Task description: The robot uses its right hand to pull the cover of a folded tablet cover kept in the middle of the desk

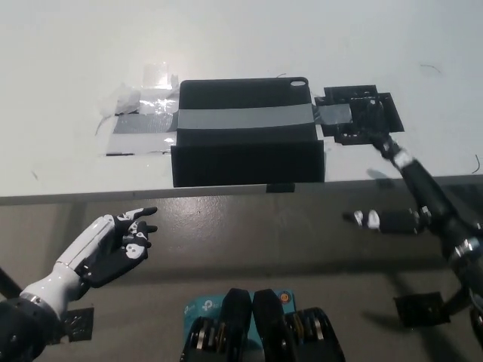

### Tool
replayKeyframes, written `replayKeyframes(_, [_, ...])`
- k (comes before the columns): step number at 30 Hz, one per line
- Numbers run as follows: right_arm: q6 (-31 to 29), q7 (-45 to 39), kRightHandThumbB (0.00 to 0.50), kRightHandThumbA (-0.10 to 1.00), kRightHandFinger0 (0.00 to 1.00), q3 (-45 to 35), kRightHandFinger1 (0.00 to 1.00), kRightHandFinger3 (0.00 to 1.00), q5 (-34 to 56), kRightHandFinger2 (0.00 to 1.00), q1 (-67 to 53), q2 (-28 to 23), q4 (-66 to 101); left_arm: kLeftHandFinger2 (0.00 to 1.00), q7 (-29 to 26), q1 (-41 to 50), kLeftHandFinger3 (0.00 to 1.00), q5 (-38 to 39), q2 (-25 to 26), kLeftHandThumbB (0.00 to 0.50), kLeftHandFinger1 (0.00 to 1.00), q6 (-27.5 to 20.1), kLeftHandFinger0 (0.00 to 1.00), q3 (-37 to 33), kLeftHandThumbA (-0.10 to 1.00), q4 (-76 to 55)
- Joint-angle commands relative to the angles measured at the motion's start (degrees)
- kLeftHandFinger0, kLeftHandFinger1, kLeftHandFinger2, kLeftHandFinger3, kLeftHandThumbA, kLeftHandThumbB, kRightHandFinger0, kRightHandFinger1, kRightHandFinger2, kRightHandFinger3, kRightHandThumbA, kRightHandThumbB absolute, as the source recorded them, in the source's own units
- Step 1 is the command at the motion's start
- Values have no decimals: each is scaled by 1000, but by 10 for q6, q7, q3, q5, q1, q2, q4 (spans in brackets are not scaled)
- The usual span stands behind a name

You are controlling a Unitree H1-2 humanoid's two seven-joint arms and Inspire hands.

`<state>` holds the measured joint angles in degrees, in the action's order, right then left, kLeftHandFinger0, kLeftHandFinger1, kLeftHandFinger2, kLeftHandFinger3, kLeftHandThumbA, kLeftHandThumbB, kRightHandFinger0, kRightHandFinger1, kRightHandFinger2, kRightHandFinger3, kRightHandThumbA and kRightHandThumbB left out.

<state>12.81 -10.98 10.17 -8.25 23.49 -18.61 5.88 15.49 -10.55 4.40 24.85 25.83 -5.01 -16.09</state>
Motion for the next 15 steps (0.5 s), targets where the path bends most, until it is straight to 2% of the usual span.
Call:
replayKeyframes(1, [9, -21, 379, 1000, 1000, 14, 1000, 1000, -23, 1000, 65, 2, 16, 965, 10, -7, 1000, 3, 11, 76, 840, 11, 761, 7, 1000, -9])
replayKeyframes(2, [10, -27, 441, 1000, 1000, 28, 1000, 1000, -33, 1000, 100, 7, 1, 966, 8, -4, 1000, 3, 9, 83, 841, 11, 766, 5, 1000, -9])
replayKeyframes(4, [21, -33, 457, 1000, 1000, 31, 1000, 1000, -29, 1000, 115, 10, -1, 966, 8, -4, 1000, 3, 9, 85, 841, 11, 769, 5, 1000, -8])
replayKeyframes(5, [40, -42, 460, 1000, 1000, 30, 1000, 1000, -11, 1000, 138, 20, -6, 961, 9, -4, 1000, 0, 9, 95, 836, 11, 765, 5, 1000, -8])
replayKeyframes(6, [52, -51, 437, 1000, 1000, 27, 1000, 1000, 6, 1000, 152, 27, -5, 962, 10, -4, 1000, -1, 11, 87, 838, 11, 767, 3, 1000, -11])
replayKeyframes(10, [61, -62, 432, 1000, 1000, 37, 1000, 1000, 2, 1000, 191, 42, -21, 972, 9, 4, 1000, -1, 9, 78, 843, 11, 762, 3, 1000, -13])
replayKeyframes(14, [68, -88, 463, 1000, 1000, 67, 1000, 1000, -26, 1000, 246, 39, -50, 957, 12, 5, 1000, -3, 10, 83, 832, 11, 750, 0, 1000, -9])
replayKeyframes(15, [71, -92, 487, 1000, 1000, 76, 1000, 1000, -35, 1000, 268, 40, -70, 956, 11, 6, 1000, -3, 9, 89, 831, 11, 750, 0, 1000, -9])
